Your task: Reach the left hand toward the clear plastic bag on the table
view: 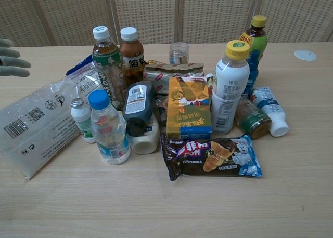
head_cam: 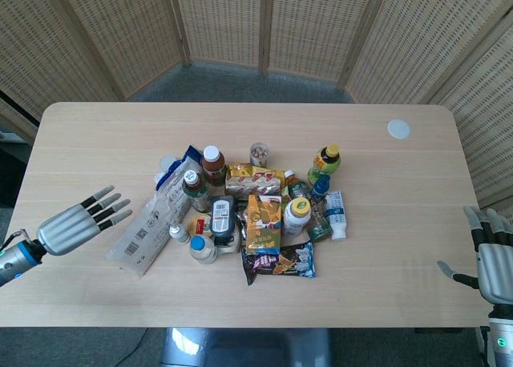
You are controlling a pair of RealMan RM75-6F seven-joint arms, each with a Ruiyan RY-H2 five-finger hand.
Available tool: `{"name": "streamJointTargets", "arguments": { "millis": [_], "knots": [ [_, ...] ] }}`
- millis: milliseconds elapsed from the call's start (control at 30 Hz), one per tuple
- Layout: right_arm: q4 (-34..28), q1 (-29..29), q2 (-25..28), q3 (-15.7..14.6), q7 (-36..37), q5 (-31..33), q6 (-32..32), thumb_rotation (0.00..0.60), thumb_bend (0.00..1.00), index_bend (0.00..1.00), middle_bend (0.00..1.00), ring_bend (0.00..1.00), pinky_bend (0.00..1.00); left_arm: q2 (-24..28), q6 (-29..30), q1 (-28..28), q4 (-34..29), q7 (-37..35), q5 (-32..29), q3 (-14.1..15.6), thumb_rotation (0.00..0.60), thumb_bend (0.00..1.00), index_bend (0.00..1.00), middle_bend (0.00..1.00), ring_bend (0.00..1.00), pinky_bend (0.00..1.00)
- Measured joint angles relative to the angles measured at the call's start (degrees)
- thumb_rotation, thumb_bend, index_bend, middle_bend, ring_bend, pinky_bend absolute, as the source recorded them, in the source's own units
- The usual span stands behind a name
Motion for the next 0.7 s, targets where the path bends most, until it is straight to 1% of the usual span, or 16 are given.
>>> {"name": "streamJointTargets", "arguments": {
  "millis": [333,400,700],
  "knots": [
    [-0.06,-0.31,1.11,0.40,1.59,0.72,0.01,0.509,0.00,0.00,0.00,0.00,0.00,-6.50,-2.40,-4.21,3.86,2.78,-0.27,1.59,0.600,0.00,0.00,0.00,0.00,0.00],
    [-0.17,-0.33,1.29,0.43,2.17,0.74,-0.07,0.503,0.00,0.00,0.00,0.00,0.00,-7.74,-2.66,-5.06,4.53,3.00,-0.39,1.97,0.600,0.00,0.00,0.00,0.00,0.00],
    [-0.01,-0.19,1.61,0.25,3.58,0.37,-0.67,0.508,0.00,0.00,0.00,0.00,0.00,-11.12,-6.20,-7.45,5.87,4.35,-1.46,3.70,0.600,0.00,0.00,0.00,0.00,0.00]
  ]
}}
